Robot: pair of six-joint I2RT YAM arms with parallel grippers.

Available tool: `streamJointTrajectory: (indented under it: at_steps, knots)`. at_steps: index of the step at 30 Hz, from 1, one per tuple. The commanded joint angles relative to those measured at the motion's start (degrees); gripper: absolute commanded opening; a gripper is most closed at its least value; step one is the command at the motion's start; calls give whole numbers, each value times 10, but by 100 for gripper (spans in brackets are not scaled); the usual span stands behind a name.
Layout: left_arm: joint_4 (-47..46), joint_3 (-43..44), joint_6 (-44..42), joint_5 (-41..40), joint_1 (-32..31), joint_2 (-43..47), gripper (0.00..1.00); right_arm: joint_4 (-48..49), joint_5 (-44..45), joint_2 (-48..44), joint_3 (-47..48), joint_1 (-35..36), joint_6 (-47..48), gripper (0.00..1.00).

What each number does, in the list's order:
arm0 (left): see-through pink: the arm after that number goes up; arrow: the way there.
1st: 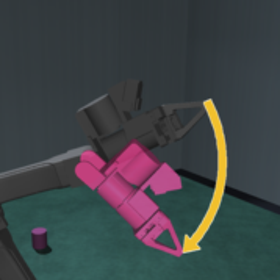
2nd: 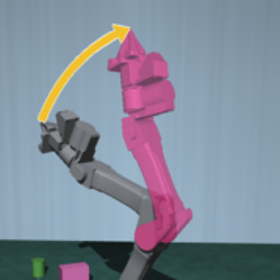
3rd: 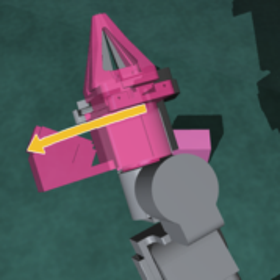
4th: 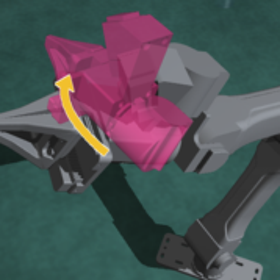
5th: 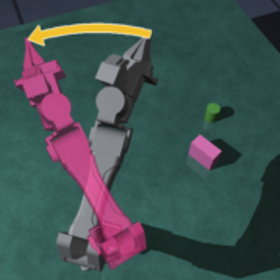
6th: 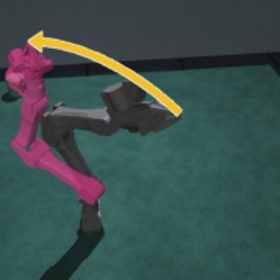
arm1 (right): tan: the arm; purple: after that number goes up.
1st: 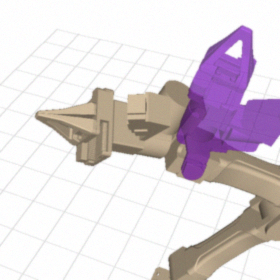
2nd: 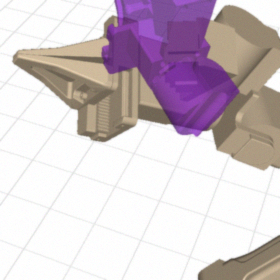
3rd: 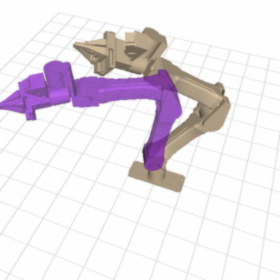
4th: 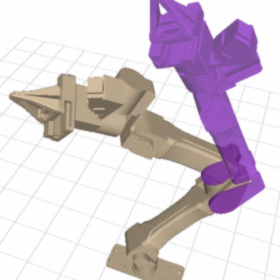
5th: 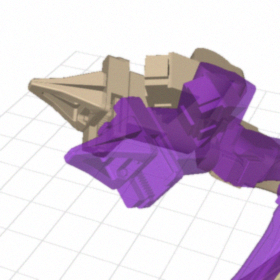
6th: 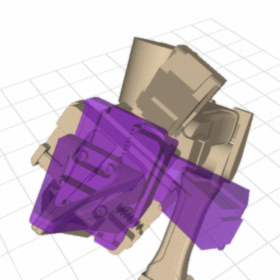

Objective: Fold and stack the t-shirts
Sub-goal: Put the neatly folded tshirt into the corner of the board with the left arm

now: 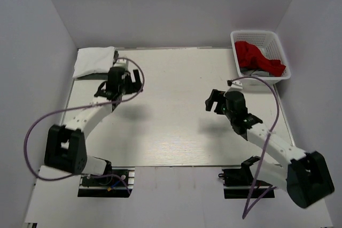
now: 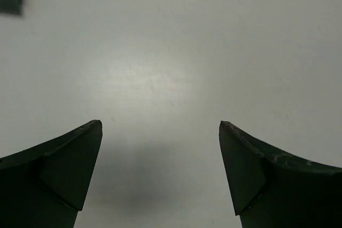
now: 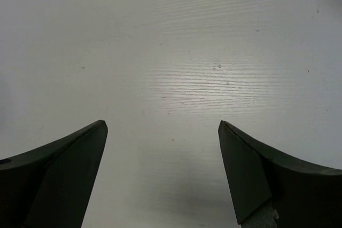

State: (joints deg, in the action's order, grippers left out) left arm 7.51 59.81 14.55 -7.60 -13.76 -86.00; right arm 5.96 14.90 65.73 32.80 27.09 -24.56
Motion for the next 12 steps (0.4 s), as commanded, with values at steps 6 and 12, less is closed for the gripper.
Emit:
streamJointTrajectory:
  at_steps: [6,12]
  knots:
    - [-28,-213,117,48,-58,223,100,17,-58,-185,-98,0,-45,90]
    - [-39,-258,111,29,-71,321,100,44,-78,-210,-126,1,-36,90]
